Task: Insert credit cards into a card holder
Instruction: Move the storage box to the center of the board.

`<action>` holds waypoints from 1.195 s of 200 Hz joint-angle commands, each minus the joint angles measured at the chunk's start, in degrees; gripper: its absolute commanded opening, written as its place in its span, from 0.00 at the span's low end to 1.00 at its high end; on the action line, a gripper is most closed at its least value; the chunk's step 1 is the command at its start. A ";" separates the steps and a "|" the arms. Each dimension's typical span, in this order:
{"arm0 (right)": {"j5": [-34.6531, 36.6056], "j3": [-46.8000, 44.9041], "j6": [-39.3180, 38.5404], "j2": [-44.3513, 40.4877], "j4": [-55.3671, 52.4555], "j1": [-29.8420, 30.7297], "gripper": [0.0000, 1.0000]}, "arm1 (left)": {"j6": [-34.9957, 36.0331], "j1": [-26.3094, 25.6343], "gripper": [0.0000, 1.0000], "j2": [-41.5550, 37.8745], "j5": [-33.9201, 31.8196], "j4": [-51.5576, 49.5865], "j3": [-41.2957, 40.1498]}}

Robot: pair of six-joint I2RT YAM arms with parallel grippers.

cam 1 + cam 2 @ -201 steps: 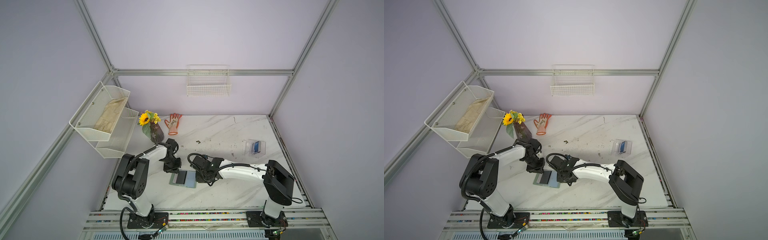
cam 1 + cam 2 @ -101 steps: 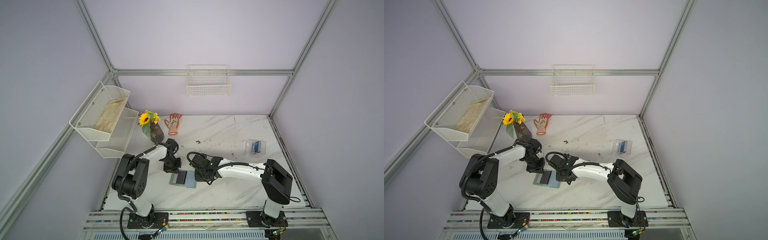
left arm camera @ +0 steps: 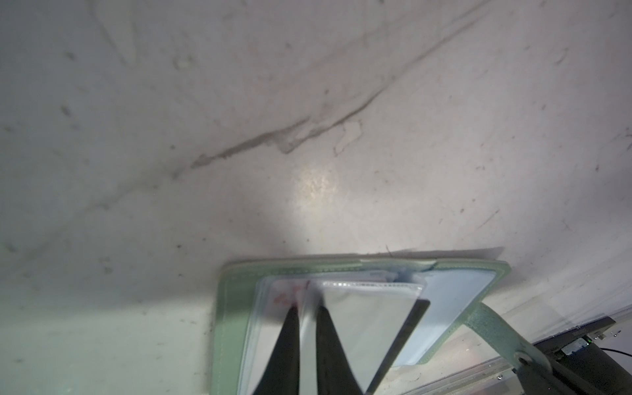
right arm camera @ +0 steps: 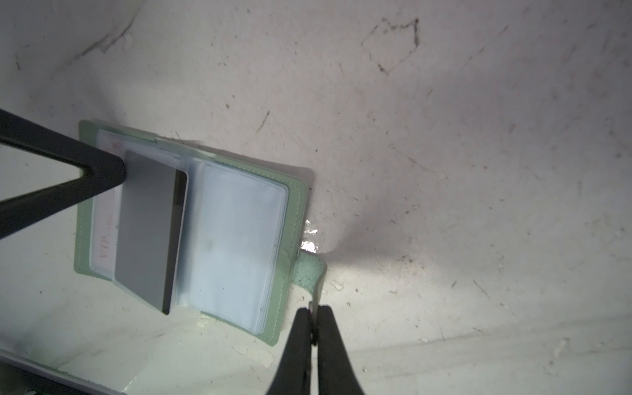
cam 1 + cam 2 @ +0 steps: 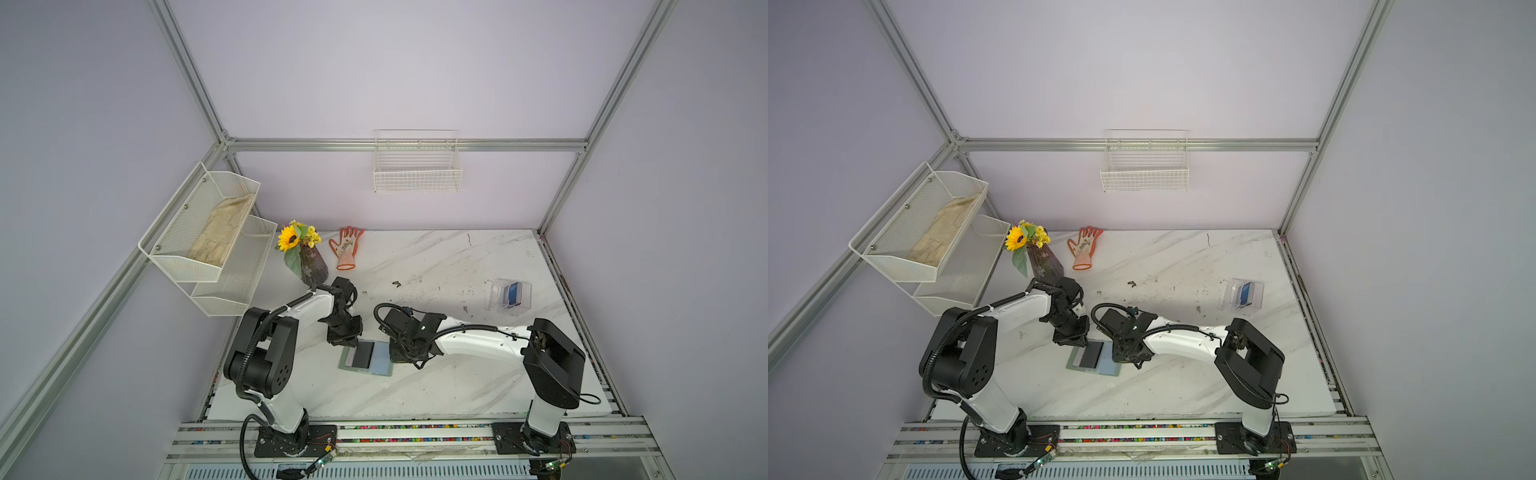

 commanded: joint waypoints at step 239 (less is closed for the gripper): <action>-4.44 -12.02 -13.37 -12.13 2.62 -19.48 0.02 | -3.55 -6.52 0.19 1.36 7.57 -0.12 5.63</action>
